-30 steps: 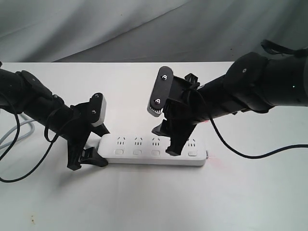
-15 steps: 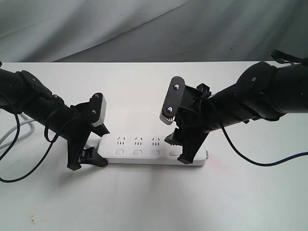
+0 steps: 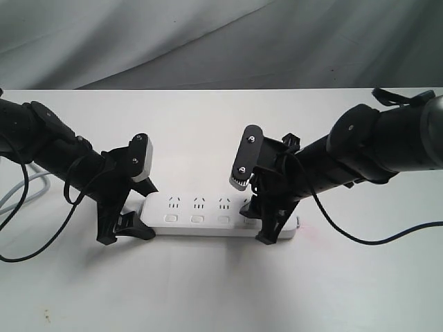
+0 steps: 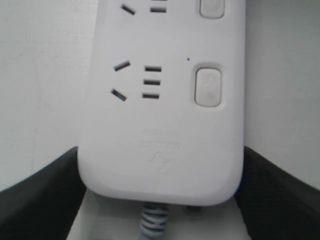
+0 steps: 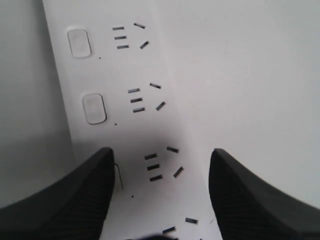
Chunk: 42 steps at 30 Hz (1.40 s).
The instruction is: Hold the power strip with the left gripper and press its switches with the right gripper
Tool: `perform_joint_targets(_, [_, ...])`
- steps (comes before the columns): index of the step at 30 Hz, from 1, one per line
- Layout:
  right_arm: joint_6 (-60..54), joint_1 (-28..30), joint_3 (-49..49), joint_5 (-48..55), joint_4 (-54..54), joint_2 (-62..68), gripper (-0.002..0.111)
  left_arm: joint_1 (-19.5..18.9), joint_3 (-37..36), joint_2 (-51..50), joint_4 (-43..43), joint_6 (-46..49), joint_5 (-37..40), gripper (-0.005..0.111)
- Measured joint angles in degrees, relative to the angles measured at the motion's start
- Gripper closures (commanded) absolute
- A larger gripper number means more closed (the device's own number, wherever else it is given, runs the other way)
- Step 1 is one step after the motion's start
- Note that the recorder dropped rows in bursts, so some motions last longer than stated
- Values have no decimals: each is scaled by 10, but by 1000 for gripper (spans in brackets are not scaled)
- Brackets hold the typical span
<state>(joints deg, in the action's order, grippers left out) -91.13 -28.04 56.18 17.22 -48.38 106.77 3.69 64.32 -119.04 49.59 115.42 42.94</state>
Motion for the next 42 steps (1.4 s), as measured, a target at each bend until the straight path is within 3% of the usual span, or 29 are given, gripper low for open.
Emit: perform_joint_targets(42, [-42,0,-13,-25,-15,23,56,0,0,0,0,0,0,52])
